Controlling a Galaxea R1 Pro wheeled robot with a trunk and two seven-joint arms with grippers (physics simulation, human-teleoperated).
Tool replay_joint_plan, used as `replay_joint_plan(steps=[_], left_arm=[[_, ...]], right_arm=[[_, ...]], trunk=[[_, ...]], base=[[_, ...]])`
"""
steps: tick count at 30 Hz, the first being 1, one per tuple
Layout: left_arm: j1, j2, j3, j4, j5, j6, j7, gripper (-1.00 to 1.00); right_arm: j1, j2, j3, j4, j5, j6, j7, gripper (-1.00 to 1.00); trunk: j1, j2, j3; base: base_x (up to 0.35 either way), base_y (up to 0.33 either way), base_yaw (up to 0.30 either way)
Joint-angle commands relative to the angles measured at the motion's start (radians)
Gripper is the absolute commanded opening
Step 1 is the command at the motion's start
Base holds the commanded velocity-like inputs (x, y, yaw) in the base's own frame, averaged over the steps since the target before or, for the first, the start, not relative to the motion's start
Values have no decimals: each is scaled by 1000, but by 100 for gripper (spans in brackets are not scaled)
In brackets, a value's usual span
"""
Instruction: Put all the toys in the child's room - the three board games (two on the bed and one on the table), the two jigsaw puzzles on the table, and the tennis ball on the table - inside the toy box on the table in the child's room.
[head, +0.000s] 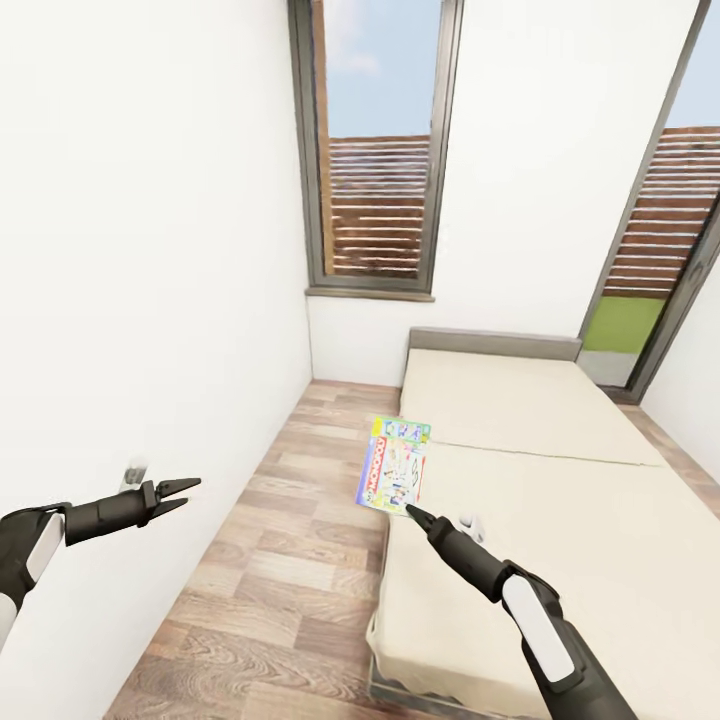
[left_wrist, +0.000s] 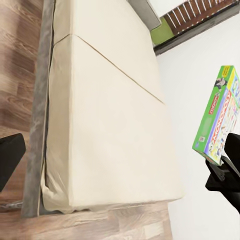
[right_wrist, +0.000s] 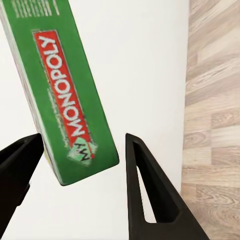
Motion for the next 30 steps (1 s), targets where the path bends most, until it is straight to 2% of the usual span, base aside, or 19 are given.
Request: replay_joint_plan(steps=[1,20,23,26,30], left_arm=[[-1,0,1,0,2,7,-1,100],[-1,0,1,0,0,7,-3,100],[-1,-1,1,0,0,7,-3,100],[-1,-1,1,0,0,7,-4,100],[-1,-2,1,0,1,4,-5,100]], right_arm=[[-1,-1,1,-1,-8,4,0,-100],[-8,-9,6,-3,-4,16,-6,-100],[-24,-16,9,-8,-3,48,-55,-100],[-32,-18,3,-12,-6,103,-143,-100],[-30,-18,0,-14,-6,121,-174,-100]], trunk=[[-4,6,3],[-77,139,65],[-88,160,75],[-100,181,84],[-103,188,87]], base=[[-4,0,243],[0,0,66],[0,0,6],[0,0,2],[0,0,0]])
